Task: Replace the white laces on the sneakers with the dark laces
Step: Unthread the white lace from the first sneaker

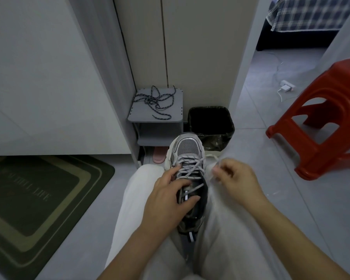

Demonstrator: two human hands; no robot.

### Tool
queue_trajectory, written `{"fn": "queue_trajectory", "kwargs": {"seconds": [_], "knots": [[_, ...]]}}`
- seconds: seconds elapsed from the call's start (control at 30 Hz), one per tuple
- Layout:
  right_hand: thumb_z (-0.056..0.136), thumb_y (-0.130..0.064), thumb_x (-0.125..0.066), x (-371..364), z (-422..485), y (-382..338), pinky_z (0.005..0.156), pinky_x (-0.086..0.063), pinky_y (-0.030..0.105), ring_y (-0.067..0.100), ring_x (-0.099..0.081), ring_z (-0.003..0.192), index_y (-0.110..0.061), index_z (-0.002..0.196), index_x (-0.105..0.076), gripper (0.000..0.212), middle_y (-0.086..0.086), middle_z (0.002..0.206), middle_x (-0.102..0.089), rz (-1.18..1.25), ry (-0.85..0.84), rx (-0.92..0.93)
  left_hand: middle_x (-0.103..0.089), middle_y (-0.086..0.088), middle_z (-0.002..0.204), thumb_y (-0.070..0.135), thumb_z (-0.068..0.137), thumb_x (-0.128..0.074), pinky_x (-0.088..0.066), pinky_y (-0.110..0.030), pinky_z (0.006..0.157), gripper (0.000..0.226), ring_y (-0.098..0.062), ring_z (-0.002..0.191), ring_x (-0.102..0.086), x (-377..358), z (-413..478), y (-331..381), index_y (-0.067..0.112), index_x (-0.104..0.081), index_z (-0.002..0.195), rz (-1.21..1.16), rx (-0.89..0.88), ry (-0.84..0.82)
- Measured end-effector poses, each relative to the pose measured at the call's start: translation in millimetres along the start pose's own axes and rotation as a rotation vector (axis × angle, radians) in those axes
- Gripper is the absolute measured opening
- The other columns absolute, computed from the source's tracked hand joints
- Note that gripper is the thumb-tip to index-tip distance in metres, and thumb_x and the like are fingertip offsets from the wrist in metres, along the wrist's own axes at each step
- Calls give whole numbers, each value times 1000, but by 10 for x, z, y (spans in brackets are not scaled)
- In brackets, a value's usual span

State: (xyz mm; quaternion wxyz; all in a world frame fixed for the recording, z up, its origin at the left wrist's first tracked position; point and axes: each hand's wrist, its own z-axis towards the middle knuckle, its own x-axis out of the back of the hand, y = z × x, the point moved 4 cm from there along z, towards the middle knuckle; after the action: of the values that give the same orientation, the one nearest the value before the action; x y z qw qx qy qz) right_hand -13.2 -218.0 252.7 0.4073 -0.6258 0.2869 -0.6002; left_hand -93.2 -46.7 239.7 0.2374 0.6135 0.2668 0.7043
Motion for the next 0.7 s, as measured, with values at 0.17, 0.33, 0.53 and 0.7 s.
{"fn": "queue_trajectory", "kwargs": {"seconds": [0.17, 0.33, 0.53, 0.7], "knots": [[85, -17, -67, 242, 129, -62, 53, -46, 17, 1, -52, 47, -16, 66, -62, 20, 0, 59, -59, 219, 64, -88, -38, 16, 141, 40, 75, -75, -32, -16, 102, 37, -3, 125, -40, 25, 19, -45, 30, -67, 109, -12, -2, -30], [73, -23, -78, -187, -149, 114, 53, -38, 17, 1, -45, 48, -22, 54, -63, 24, -8, 49, -56, 134, -187, -105, -36, 14, 142, 31, 75, -75, -34, -20, 103, 24, -2, 127, -38, 21, -8, -70, 32, -65, 97, 12, -35, -43], [87, -11, -63, 53, -32, 51, 60, -49, 28, 9, -54, 56, -17, 69, -62, 19, 7, 61, -57, 180, 4, -98, -36, 14, 142, 29, 79, -69, -35, -17, 93, 19, -4, 127, -39, 28, -22, -76, 32, -63, 98, 85, -29, -30], [89, -16, -60, 307, 40, 53, 52, -47, 17, 13, -54, 57, 1, 80, -64, 20, 12, 69, -61, 261, 98, -199, -38, 14, 139, 31, 78, -71, -36, -14, 87, 17, 0, 120, -44, 40, 1, -82, 30, -65, 94, 86, -4, -28]]}}
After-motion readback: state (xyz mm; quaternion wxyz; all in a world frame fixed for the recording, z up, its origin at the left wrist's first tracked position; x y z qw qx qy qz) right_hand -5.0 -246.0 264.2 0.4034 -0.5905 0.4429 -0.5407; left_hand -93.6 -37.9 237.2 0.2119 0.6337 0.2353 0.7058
